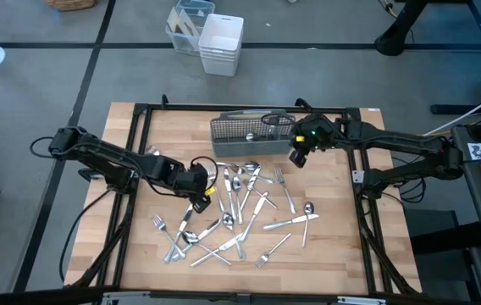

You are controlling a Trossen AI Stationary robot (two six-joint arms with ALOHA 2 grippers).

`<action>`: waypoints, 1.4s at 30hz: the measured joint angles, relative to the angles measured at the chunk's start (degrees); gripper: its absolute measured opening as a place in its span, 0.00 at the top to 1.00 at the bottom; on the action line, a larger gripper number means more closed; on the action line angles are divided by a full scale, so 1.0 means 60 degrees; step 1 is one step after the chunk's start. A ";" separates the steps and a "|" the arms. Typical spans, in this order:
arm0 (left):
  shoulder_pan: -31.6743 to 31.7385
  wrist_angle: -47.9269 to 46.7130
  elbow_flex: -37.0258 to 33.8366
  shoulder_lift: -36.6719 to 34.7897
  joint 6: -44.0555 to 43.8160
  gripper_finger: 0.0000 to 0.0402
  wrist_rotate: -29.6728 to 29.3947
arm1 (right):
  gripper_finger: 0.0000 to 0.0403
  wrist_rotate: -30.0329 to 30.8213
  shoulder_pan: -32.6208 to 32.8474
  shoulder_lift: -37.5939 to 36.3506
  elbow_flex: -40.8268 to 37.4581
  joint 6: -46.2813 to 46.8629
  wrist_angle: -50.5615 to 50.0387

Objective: Sort silverware
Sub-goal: Put the fork into the silverware rack

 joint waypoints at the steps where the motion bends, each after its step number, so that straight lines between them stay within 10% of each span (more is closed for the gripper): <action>1: -0.0030 -0.0004 0.0000 0.0000 0.0229 0.78 -0.0006 | 0.80 -0.0428 0.0000 0.0000 0.0017 0.0246 -0.0053; 7: -0.0154 -0.0140 -0.0004 0.0004 0.1030 0.80 -0.0246 | 0.80 -0.1956 0.0241 0.0022 0.0019 0.1328 -0.0941; 22: -0.0147 0.0805 -0.2260 -0.0109 0.0259 0.91 -0.0254 | 0.80 0.1289 0.3238 0.0177 -0.0694 0.5098 -0.1394; 42: -0.0139 0.5235 -0.5162 -0.1749 0.1401 1.00 -0.1266 | 0.80 0.2074 0.4506 0.3119 -0.2253 0.6268 0.2184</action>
